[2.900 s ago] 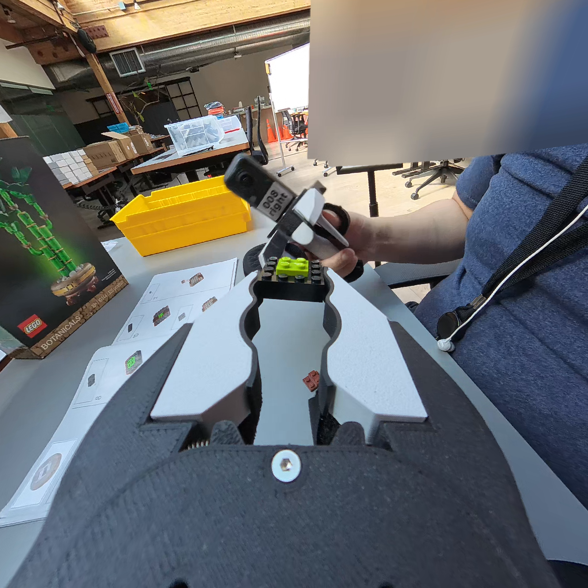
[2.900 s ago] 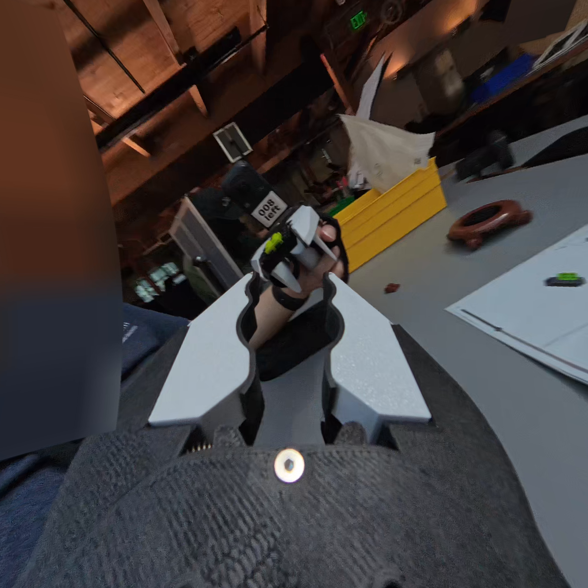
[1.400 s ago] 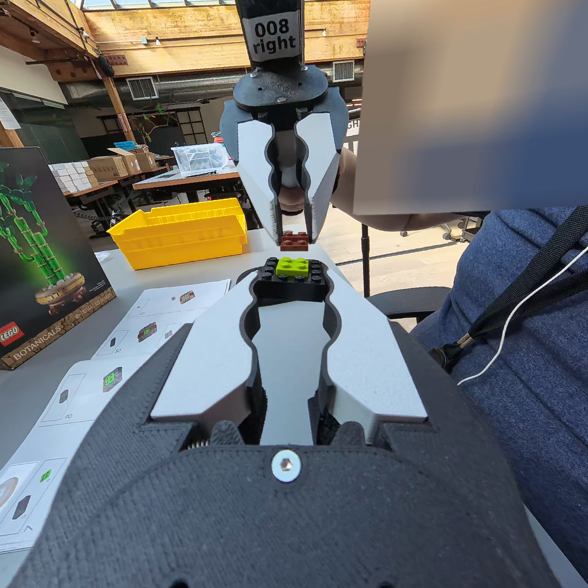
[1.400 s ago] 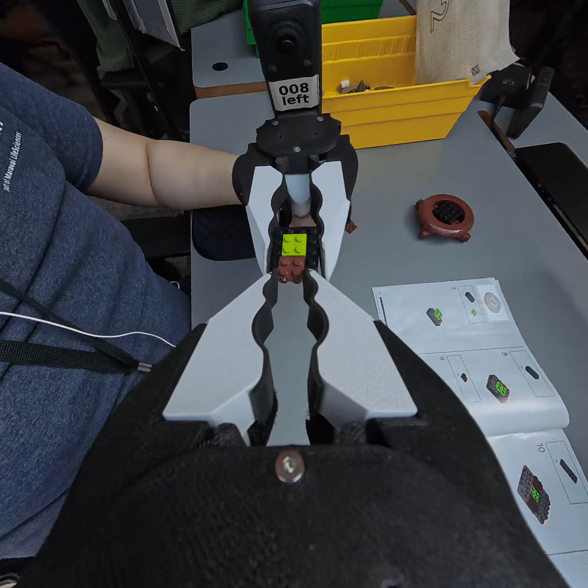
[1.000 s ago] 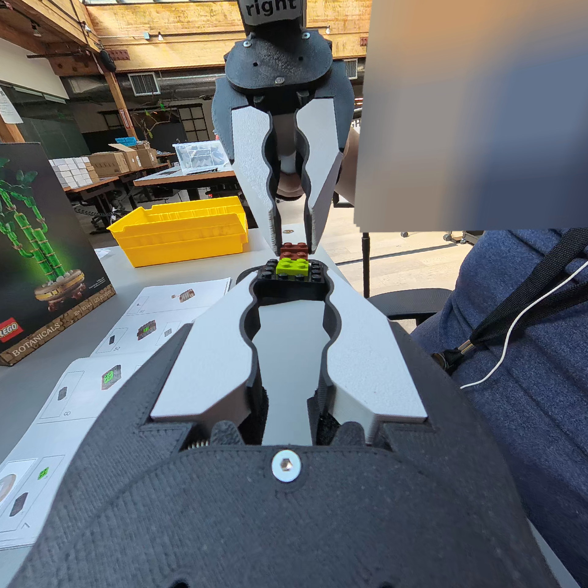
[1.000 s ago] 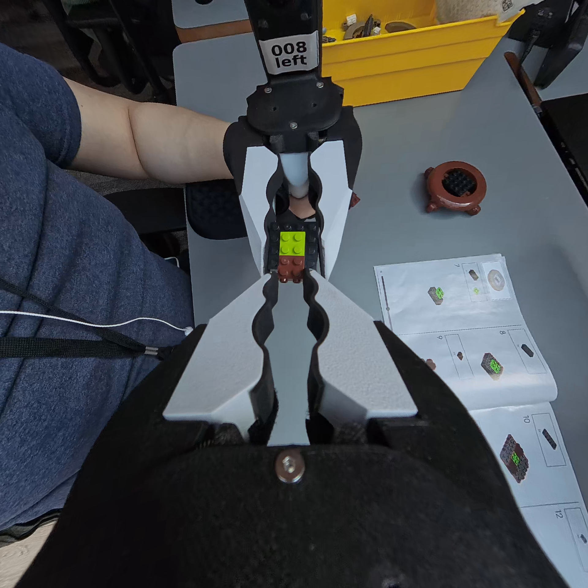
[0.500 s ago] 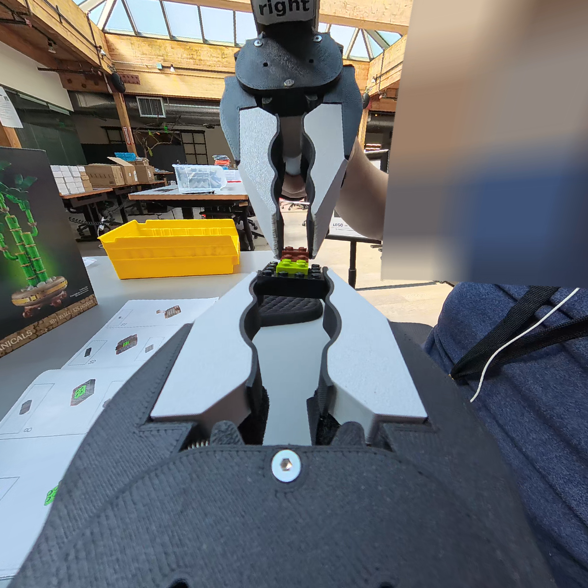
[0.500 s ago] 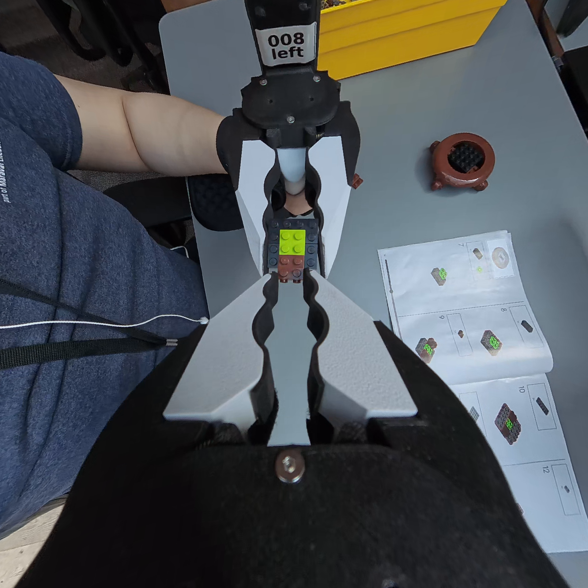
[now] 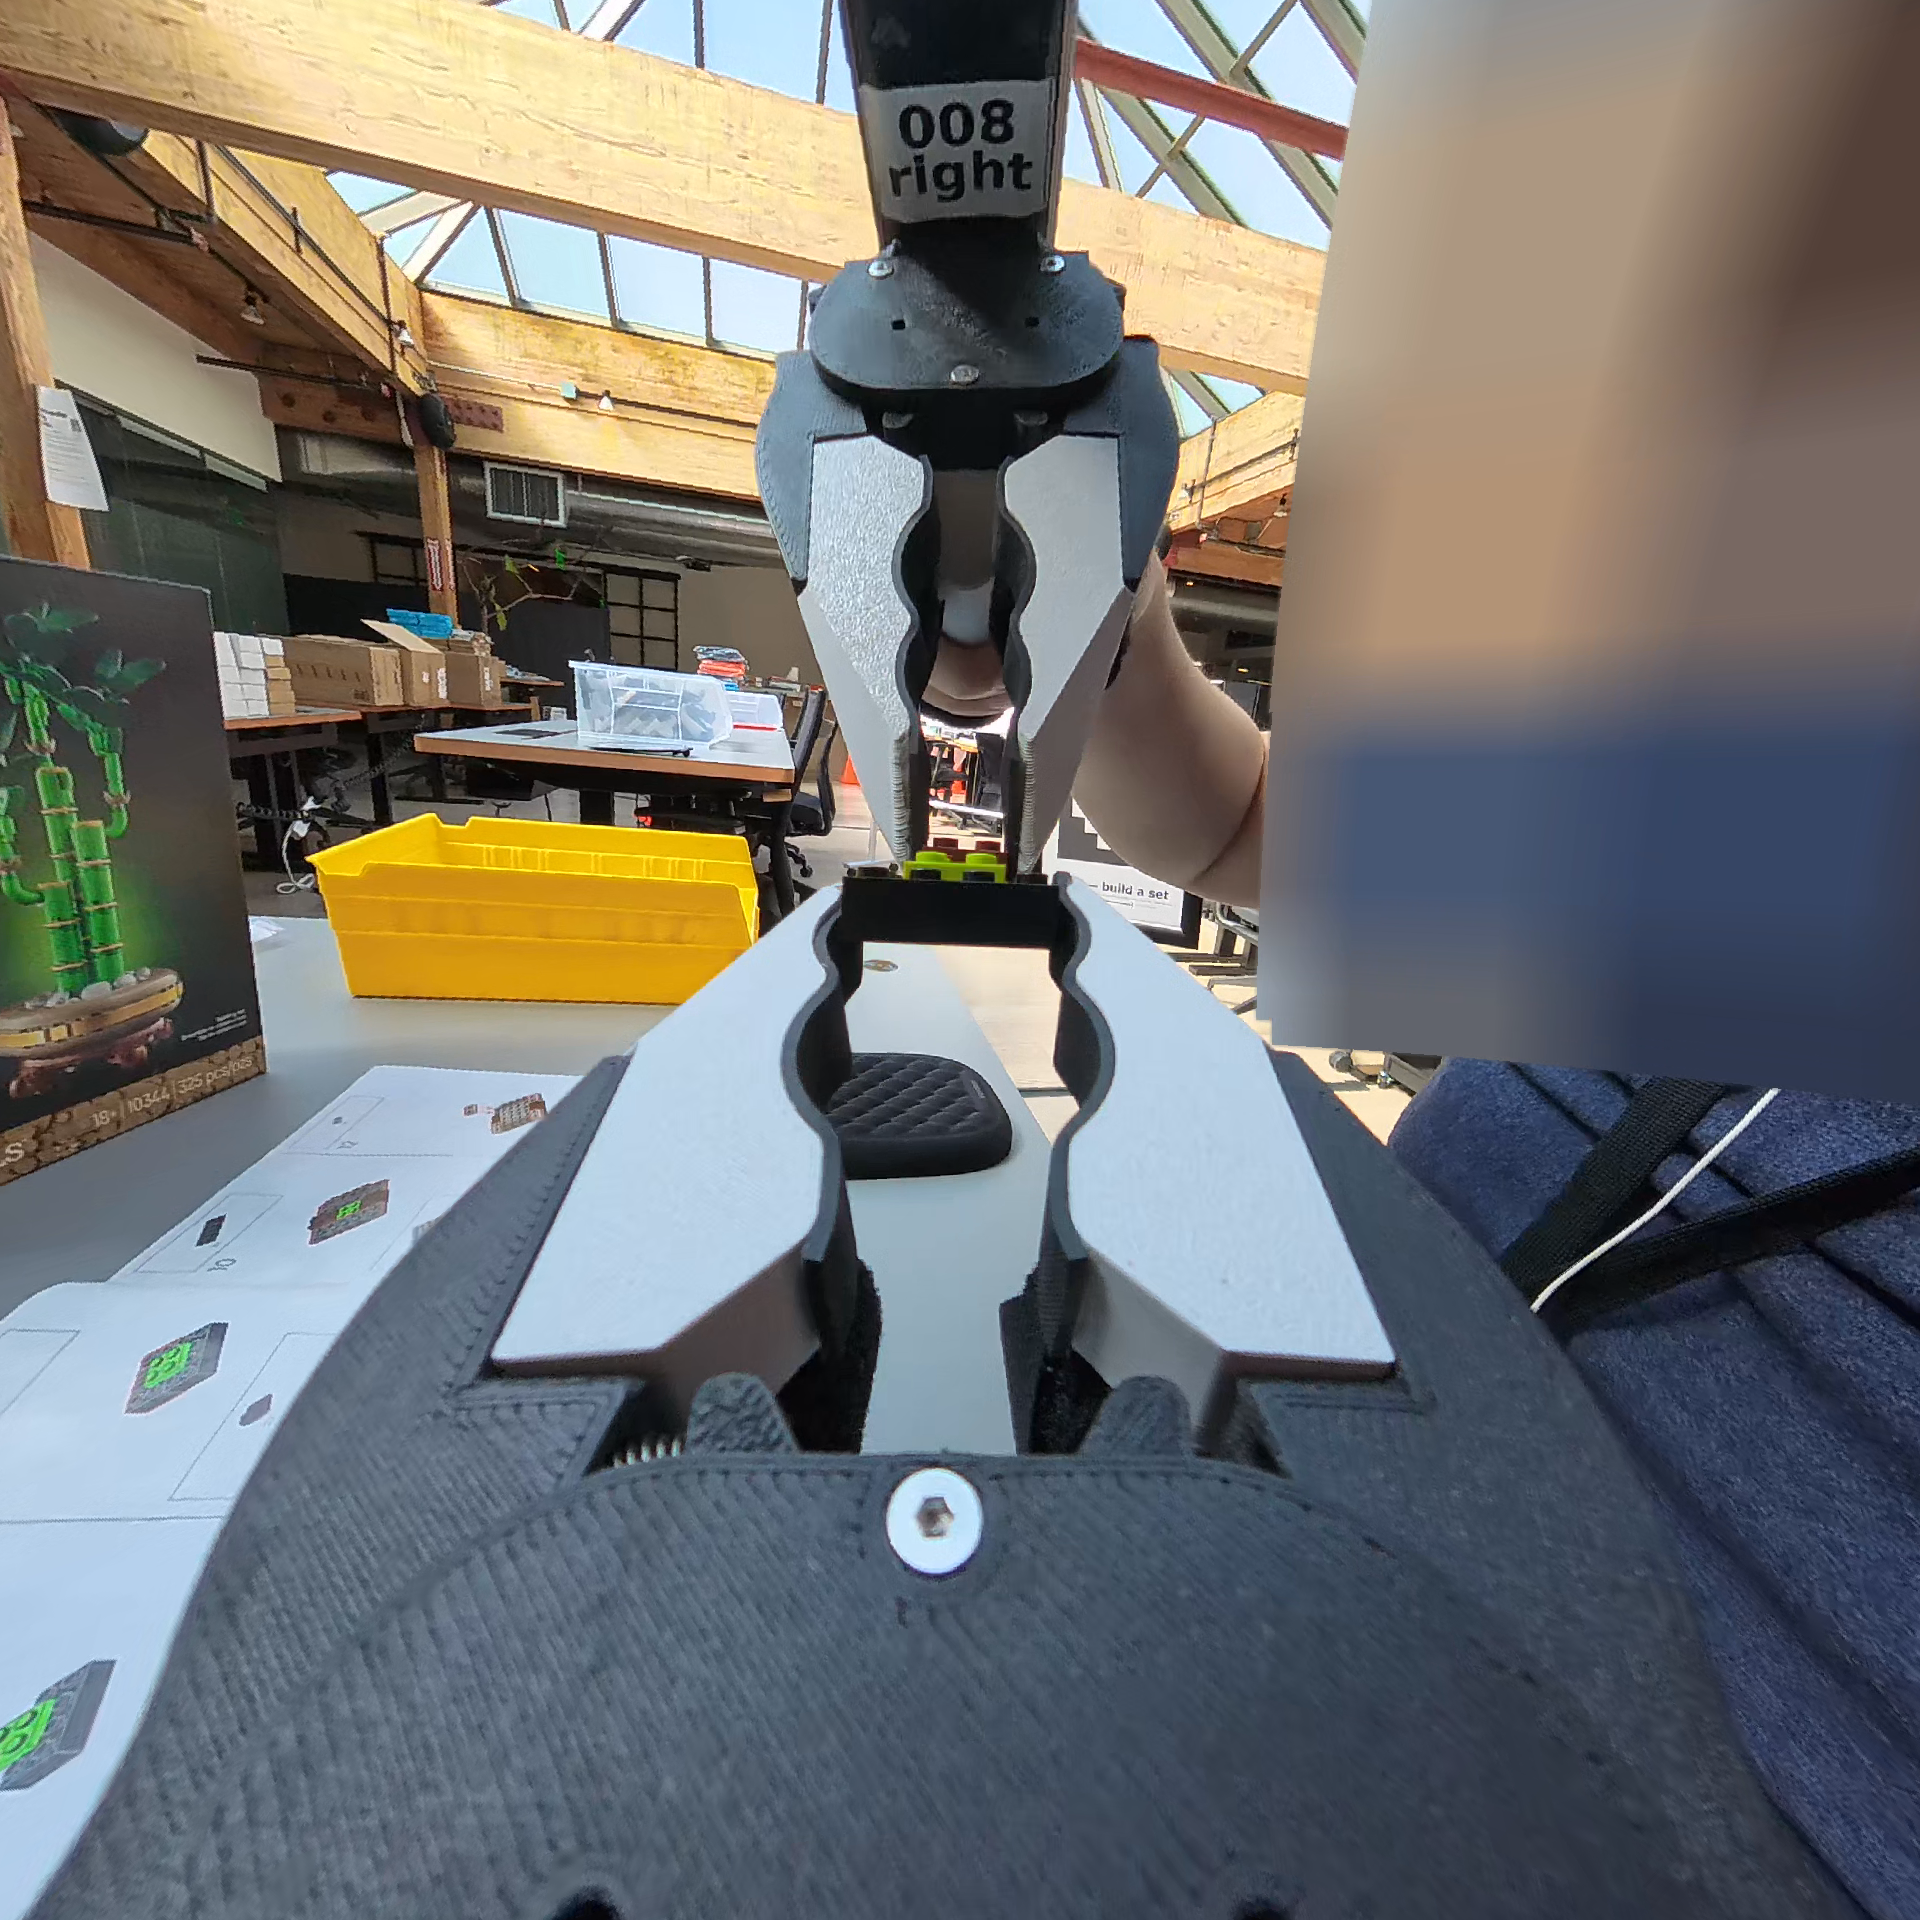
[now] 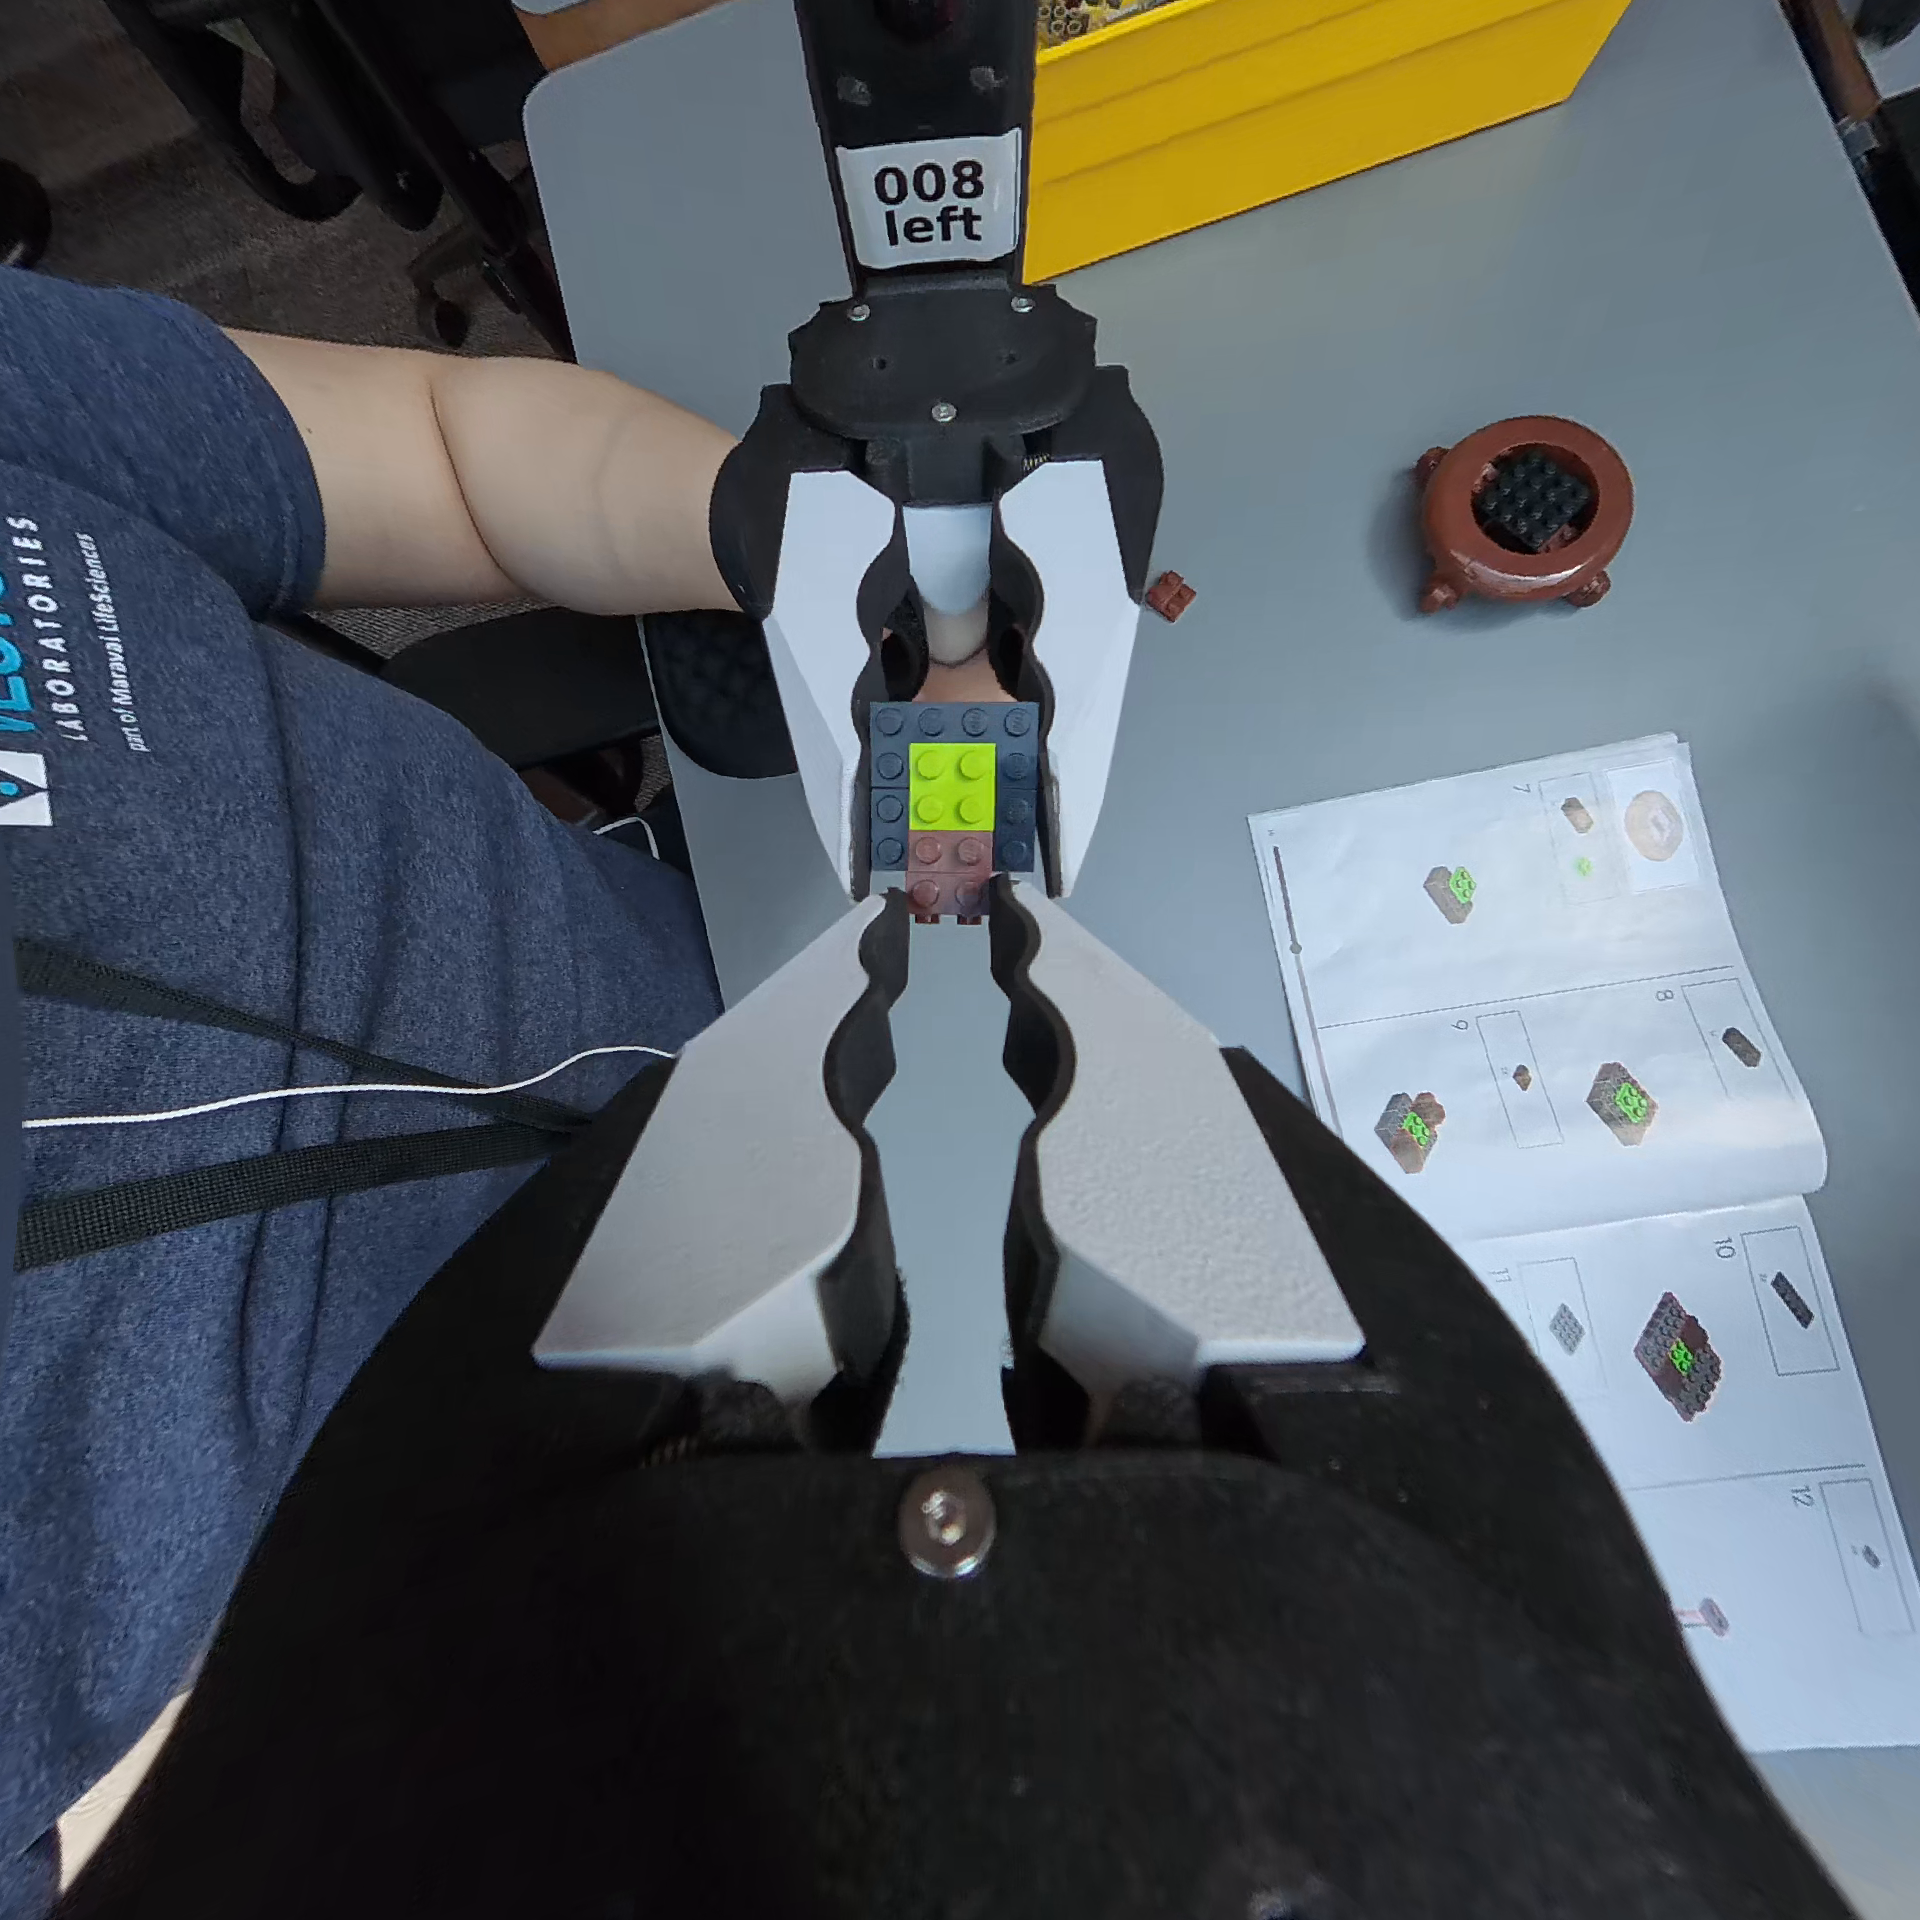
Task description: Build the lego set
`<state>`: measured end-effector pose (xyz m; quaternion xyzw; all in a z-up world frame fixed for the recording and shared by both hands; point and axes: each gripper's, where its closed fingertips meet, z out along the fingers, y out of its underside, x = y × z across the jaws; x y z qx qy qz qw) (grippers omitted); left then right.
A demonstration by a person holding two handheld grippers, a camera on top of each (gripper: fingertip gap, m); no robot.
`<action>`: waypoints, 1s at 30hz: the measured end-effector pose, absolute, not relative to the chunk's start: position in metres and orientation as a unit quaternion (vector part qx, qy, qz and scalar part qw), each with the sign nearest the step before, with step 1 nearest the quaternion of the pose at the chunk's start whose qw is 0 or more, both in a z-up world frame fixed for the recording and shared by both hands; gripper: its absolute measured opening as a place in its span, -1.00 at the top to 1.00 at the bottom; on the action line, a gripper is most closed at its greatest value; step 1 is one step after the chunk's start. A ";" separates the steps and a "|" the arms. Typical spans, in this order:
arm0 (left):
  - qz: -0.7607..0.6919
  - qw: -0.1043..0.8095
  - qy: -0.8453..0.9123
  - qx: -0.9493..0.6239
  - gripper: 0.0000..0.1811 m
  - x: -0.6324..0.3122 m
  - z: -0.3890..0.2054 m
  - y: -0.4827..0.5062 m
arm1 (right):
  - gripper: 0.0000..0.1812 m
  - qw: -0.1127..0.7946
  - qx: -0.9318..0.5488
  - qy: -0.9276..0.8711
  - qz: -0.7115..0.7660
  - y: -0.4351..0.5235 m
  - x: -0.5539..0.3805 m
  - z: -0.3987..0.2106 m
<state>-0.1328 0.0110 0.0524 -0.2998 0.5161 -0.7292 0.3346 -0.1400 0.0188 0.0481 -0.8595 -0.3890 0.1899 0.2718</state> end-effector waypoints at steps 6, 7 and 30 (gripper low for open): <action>-0.727 0.348 0.520 -0.283 0.63 -0.138 0.057 0.009 | 0.84 0.286 -0.846 -0.404 0.196 0.017 -0.145 0.051; -0.729 0.348 0.520 -0.277 0.62 -0.139 0.058 0.008 | 0.84 0.287 -0.842 -0.410 0.199 0.015 -0.146 0.052; -0.726 0.365 0.517 -0.269 0.62 -0.139 0.060 0.007 | 0.83 0.276 -0.842 -0.440 0.148 0.014 -0.145 0.052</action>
